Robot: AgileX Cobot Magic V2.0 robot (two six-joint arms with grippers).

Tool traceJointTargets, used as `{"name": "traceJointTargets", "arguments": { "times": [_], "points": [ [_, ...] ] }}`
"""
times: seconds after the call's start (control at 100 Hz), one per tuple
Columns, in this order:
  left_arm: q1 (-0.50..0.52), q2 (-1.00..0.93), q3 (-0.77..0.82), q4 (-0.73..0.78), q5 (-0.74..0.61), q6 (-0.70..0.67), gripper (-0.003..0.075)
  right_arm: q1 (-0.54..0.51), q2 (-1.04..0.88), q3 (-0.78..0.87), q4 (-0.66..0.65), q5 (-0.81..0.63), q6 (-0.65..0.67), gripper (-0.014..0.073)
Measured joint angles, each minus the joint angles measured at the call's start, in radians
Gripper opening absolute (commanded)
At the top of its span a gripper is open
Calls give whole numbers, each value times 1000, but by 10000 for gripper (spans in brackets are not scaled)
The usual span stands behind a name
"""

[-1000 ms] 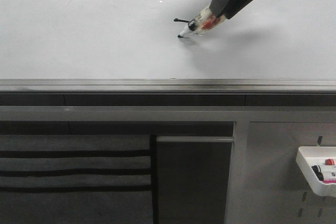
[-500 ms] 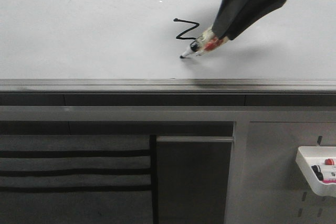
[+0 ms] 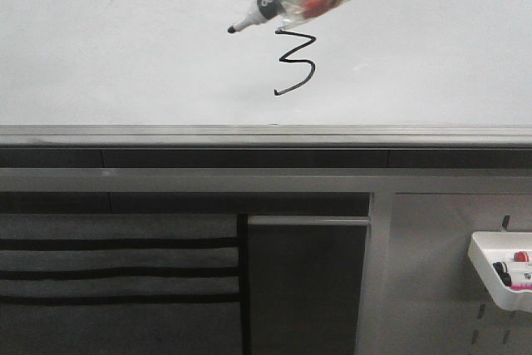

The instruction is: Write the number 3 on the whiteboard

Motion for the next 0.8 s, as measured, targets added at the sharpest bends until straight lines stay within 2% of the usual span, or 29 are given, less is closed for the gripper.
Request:
{"name": "traceJointTargets", "arguments": {
  "times": [0.23,0.49,0.62,0.8],
  "points": [
    [0,0,0,0,0,0,493,0,-124,58,0,68,-149,-48],
    [0,22,0,-58,-37,2,493,0,-136,58,0,74,-375,-48],
    [0,80,-4,-117,-23,103,493,0,-136,58,2,74,-462,-48],
    [-20,212,-93,-193,73,263,493,0,-136,58,4,74,-500,-47]
  ]
}}
